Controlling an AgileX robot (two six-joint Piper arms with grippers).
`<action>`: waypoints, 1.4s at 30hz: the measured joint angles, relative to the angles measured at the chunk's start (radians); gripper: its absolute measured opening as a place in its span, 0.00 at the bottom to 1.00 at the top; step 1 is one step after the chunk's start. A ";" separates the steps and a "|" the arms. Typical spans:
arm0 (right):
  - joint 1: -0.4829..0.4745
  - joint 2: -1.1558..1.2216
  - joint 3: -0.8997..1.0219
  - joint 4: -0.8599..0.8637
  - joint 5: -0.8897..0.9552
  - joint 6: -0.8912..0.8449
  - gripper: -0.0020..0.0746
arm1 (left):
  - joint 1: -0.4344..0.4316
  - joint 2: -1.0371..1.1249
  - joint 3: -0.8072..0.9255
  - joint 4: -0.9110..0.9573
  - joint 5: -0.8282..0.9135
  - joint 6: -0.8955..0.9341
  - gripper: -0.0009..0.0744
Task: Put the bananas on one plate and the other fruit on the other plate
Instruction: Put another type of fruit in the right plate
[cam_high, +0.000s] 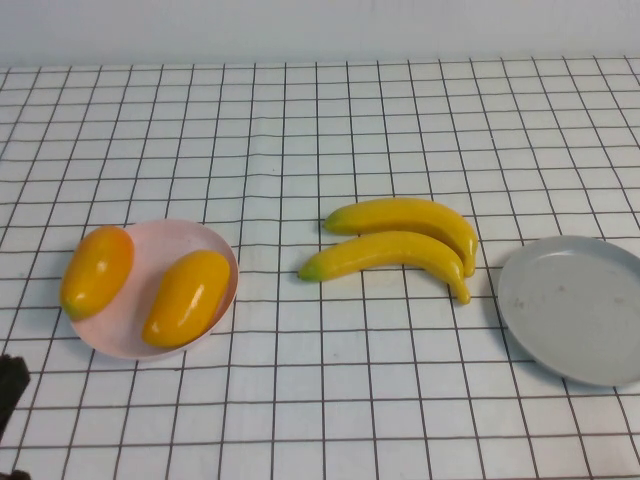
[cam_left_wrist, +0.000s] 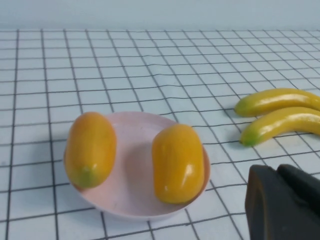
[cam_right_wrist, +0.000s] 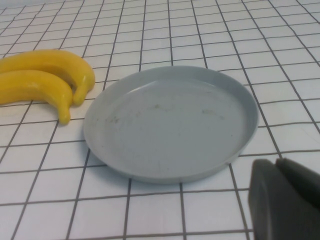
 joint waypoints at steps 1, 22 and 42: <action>0.000 0.000 0.000 0.000 0.000 0.000 0.01 | 0.029 -0.034 0.029 -0.011 -0.003 -0.003 0.01; 0.000 0.000 0.000 0.000 0.000 0.000 0.01 | 0.421 -0.276 0.349 -0.289 -0.144 0.441 0.01; 0.000 0.000 0.000 0.000 0.000 0.002 0.01 | 0.421 -0.276 0.349 -0.283 -0.047 0.442 0.01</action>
